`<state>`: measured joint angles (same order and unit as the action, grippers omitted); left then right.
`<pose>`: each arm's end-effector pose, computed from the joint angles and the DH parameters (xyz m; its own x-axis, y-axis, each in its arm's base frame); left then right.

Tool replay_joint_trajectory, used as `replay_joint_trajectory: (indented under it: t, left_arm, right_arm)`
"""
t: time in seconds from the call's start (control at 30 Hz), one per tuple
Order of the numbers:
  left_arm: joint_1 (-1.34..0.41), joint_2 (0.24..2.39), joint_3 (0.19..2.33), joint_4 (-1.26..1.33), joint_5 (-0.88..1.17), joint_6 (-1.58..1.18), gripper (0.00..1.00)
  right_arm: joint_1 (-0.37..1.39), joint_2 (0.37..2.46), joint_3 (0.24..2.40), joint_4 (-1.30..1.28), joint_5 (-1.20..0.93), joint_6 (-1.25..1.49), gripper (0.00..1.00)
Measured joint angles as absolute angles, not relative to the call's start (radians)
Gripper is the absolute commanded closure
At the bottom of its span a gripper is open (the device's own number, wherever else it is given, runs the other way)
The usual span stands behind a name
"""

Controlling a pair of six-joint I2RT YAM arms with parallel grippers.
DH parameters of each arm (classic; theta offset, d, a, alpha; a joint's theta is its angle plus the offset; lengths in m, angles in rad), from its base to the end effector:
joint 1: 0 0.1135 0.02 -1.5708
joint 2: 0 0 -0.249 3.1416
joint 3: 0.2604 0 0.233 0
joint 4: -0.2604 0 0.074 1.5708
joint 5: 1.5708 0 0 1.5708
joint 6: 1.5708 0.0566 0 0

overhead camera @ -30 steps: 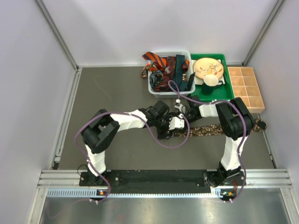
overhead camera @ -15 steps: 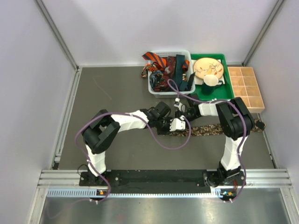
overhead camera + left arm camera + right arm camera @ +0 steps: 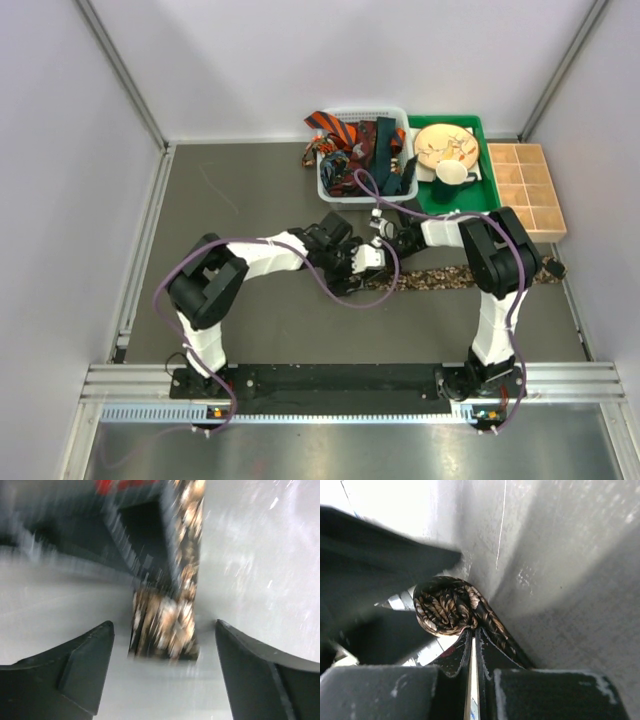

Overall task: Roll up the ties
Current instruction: Roll the tie at the center of the board.

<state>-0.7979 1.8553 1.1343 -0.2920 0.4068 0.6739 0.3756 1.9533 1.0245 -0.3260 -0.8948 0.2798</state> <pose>0.2390 -0.2771 0.1420 0.0387 0.7812 -0.6231 0.9977 0.0049 0.0680 0.2906 0.1621 0.0961 -0.9755 -0.1989 -0.0939 -0.1931 0.5703 0.7984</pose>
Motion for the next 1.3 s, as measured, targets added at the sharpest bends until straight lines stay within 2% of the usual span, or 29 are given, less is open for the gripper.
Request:
replay_joint_trajectory:
  t: [0.2, 0.43, 0.53, 0.63, 0.83, 0.97, 1.07, 1.3]
  left_arm:
    - [-0.682, 1.735, 0.997, -0.255, 0.455, 0.626, 0.01]
    - [-0.656, 1.498, 0.783, 0.006, 0.547, 0.544, 0.01]
    - [-0.657, 1.526, 0.804, 0.025, 0.645, 0.525, 0.01]
    - [-0.652, 1.642, 0.917, -0.043, 0.738, 0.55, 0.01]
    - [-0.627, 1.686, 0.904, -0.022, 0.824, 0.623, 0.01]
    - [-0.627, 1.711, 0.904, -0.018, 0.865, 0.669, 0.14]
    - [-0.627, 1.71, 0.858, 0.091, 0.9, 0.647, 0.21]
    - [-0.626, 1.728, 0.693, 0.448, 0.93, 0.519, 0.25]
  right_arm:
    - [0.376, 1.959, 1.031, -0.336, -0.896, 0.268, 1.0]
    - [0.376, 1.96, 1.031, -0.342, -0.902, 0.259, 1.0]
    - [0.376, 1.966, 1.036, -0.352, -0.907, 0.25, 1.0]
    - [0.376, 1.971, 1.043, -0.363, -0.91, 0.237, 1.0]
    - [0.376, 1.973, 1.044, -0.375, -0.916, 0.224, 1.0]
    - [0.376, 1.979, 1.05, -0.388, -0.922, 0.213, 1.0]
    - [0.376, 1.983, 1.053, -0.392, -0.928, 0.208, 1.0]
    - [0.376, 1.991, 1.063, -0.411, -0.936, 0.189, 1.0]
